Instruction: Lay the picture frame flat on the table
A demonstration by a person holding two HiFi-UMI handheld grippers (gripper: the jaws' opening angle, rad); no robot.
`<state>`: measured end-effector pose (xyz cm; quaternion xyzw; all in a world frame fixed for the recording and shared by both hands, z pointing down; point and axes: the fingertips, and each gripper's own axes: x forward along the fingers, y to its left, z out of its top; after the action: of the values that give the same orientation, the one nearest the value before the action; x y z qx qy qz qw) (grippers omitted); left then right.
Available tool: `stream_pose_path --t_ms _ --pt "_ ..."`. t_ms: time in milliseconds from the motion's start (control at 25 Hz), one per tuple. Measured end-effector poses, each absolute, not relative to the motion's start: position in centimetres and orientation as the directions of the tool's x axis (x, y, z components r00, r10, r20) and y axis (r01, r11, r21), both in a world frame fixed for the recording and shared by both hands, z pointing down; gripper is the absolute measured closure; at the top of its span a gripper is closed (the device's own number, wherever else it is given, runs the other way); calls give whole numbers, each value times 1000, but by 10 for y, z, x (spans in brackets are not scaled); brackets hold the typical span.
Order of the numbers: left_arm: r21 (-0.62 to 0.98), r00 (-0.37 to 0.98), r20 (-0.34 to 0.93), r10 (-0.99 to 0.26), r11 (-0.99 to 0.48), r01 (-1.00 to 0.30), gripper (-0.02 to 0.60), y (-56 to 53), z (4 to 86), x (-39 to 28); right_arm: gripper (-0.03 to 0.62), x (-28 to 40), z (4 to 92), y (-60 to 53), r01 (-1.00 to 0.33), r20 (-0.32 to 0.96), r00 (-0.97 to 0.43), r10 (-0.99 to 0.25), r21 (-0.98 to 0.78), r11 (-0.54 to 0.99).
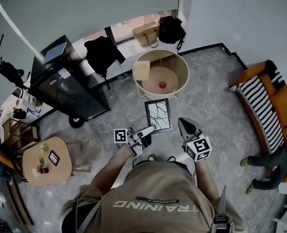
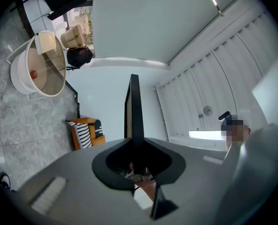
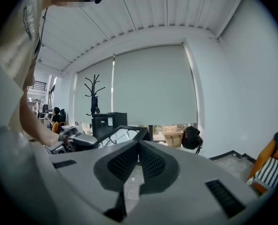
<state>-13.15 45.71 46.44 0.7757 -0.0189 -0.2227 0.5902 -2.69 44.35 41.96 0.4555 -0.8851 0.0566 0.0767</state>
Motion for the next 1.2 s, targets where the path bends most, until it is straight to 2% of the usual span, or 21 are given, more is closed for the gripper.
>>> stream_pose_path --t_ms 520,840,1200 --pt "946 906 -289 -308 -236 221 520 417 490 -135 586 -17 458 421 -838 252 -544 -800 -116 534" --pt "951 920 -261 -292 -241 193 520 352 491 -93 586 22 472 345 -831 248 -555 -794 -115 545" --pt "956 898 -248 -364 -243 165 518 278 497 -43 586 75 467 258 -784 230 -617 -752 -103 612"
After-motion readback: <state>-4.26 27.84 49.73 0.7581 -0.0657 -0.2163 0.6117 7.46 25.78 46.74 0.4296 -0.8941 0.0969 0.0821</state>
